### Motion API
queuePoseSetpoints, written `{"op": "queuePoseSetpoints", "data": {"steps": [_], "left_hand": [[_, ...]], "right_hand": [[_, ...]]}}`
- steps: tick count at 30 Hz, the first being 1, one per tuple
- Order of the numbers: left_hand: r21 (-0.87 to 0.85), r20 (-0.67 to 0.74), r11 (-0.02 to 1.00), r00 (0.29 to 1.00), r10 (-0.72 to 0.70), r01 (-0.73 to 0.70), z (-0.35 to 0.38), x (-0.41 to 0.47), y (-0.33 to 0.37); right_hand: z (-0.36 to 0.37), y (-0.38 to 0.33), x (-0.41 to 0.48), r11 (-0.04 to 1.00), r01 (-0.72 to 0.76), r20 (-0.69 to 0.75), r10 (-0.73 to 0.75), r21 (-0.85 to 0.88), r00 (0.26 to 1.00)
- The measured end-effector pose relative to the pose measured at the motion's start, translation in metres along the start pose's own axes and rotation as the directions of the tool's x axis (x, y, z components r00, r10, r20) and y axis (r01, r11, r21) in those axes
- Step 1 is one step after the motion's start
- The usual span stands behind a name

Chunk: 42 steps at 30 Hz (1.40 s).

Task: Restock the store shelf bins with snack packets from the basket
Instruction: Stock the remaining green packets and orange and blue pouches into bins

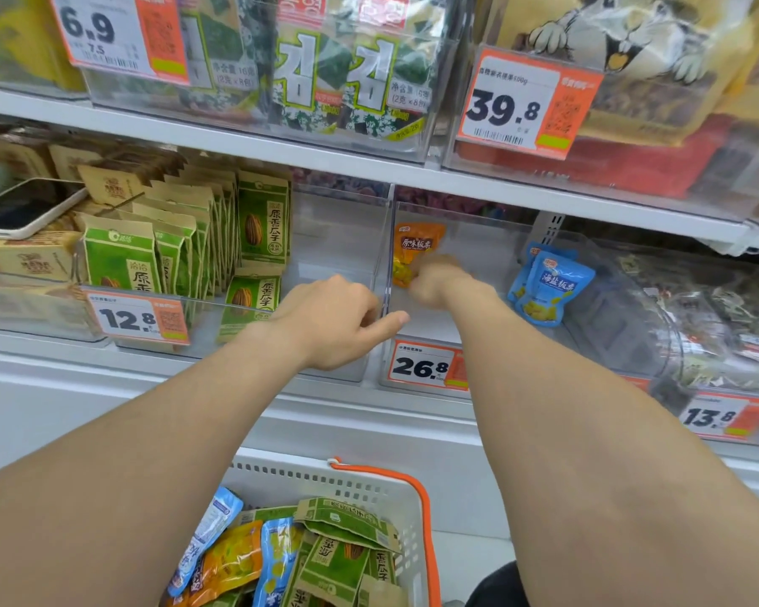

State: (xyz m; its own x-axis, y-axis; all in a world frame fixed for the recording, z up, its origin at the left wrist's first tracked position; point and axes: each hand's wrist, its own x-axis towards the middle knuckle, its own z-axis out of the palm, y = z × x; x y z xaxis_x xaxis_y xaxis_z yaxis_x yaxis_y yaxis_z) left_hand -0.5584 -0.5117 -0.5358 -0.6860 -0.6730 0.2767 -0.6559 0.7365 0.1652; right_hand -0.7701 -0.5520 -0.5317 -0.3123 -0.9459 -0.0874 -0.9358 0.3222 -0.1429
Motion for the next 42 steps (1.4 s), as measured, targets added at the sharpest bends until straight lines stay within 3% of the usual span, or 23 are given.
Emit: {"op": "queuePoseSetpoints", "data": {"steps": [4, 9, 11, 13, 16, 19, 24, 28, 37, 42], "left_hand": [[0.059, -0.027, 0.998, 0.999, -0.031, 0.033, -0.010, -0.010, -0.011], [0.041, -0.191, 0.992, 0.975, -0.110, 0.120, -0.032, -0.024, -0.033], [0.046, -0.237, 0.985, 0.960, -0.149, 0.165, -0.042, -0.033, -0.044], [0.045, -0.312, 0.968, 0.924, -0.221, 0.247, -0.051, -0.041, -0.055], [0.003, -0.438, 0.929, 0.836, -0.331, 0.370, -0.057, -0.052, -0.072], [0.034, -0.488, 0.896, 0.790, -0.372, 0.443, -0.056, -0.065, -0.091], [0.088, -0.440, 0.867, 0.800, -0.408, 0.490, -0.054, -0.072, -0.117], [0.092, -0.425, 0.870, 0.809, -0.405, 0.484, -0.052, -0.067, -0.128], [0.142, -0.423, 0.857, 0.813, -0.400, 0.496, -0.043, -0.054, -0.139], [0.159, -0.453, 0.849, 0.801, -0.391, 0.504, -0.040, -0.050, -0.143]], "right_hand": [[-0.019, -0.008, -0.028, 0.975, 0.025, -0.240, 0.029, 0.220, 0.970], [-0.038, -0.050, -0.061, 0.934, 0.115, -0.363, 0.017, 0.338, 0.932], [-0.037, -0.073, -0.076, 0.956, 0.160, -0.426, -0.042, 0.246, 0.904], [-0.032, -0.097, -0.090, 0.963, 0.267, -0.451, -0.223, 0.036, 0.865], [-0.020, -0.127, -0.098, 0.909, 0.391, -0.277, -0.416, -0.145, 0.866], [-0.007, -0.149, -0.090, 0.920, 0.392, -0.077, -0.392, -0.011, 0.917], [0.008, -0.168, -0.058, 0.937, 0.220, 0.163, -0.270, 0.270, 0.949], [0.021, -0.181, -0.032, 0.918, 0.087, 0.236, -0.190, 0.387, 0.953], [0.044, -0.203, 0.010, 0.965, 0.100, 0.232, -0.157, 0.241, 0.960], [0.055, -0.208, 0.023, 0.887, -0.088, 0.359, -0.091, 0.453, 0.929]]}}
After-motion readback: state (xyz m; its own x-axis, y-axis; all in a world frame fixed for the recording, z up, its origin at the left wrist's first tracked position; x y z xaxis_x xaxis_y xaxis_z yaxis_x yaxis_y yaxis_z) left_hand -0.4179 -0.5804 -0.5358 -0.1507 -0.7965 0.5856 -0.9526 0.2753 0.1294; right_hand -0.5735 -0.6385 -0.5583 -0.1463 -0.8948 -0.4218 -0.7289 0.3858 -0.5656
